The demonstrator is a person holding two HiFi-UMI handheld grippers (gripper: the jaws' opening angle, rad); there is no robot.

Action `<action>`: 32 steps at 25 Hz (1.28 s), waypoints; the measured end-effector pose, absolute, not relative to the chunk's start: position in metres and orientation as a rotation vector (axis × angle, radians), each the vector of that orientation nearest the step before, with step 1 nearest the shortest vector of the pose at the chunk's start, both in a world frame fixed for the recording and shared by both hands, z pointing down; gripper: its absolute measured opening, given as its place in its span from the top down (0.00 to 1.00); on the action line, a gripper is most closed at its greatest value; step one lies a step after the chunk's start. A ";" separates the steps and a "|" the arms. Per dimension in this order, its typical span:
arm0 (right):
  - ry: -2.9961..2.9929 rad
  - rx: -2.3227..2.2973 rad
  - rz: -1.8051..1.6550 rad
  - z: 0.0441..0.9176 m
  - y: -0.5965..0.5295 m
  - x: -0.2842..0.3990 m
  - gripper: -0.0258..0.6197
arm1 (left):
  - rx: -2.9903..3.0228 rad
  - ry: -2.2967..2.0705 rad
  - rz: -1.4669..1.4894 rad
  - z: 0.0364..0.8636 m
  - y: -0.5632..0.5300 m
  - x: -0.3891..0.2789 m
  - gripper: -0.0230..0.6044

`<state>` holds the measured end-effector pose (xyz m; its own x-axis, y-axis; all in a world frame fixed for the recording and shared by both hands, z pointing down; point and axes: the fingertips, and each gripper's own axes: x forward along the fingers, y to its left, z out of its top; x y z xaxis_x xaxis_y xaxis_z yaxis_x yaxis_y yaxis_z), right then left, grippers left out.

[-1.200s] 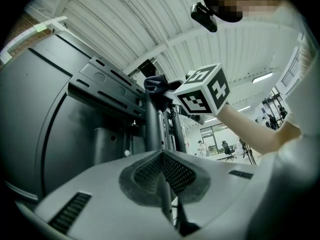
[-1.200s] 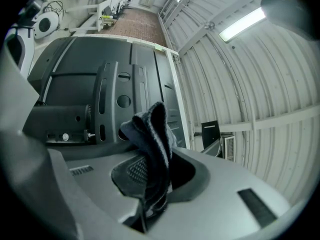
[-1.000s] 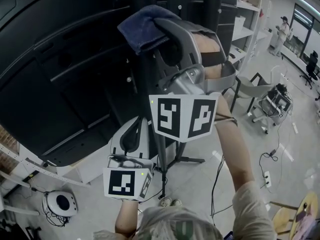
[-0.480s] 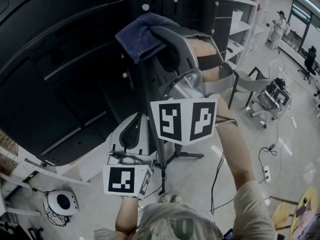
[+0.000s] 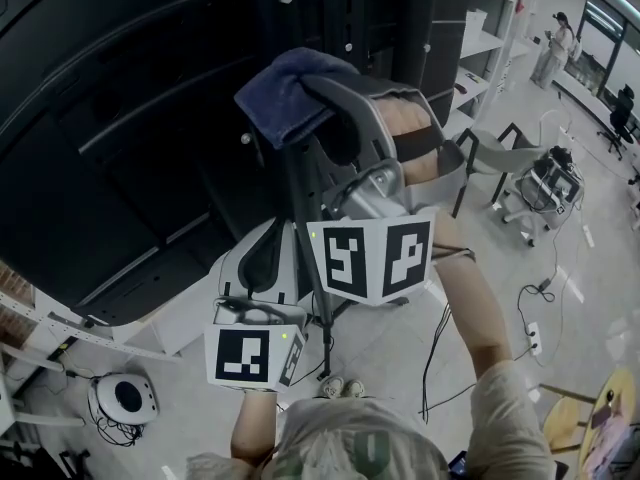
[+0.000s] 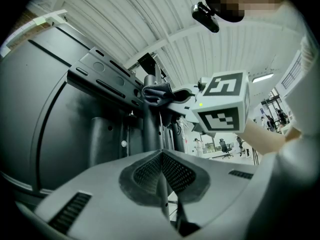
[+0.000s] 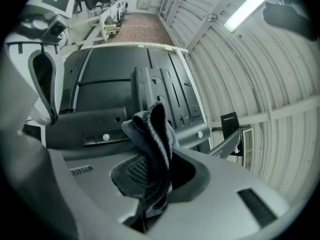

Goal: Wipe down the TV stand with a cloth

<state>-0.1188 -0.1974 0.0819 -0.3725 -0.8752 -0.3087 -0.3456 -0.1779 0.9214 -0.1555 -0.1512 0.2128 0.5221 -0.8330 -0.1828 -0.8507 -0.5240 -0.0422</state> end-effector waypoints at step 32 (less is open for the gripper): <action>-1.695 1.257 -1.417 0.226 -0.194 -0.117 0.87 | -2.687 1.578 0.115 0.274 -0.156 -0.158 0.94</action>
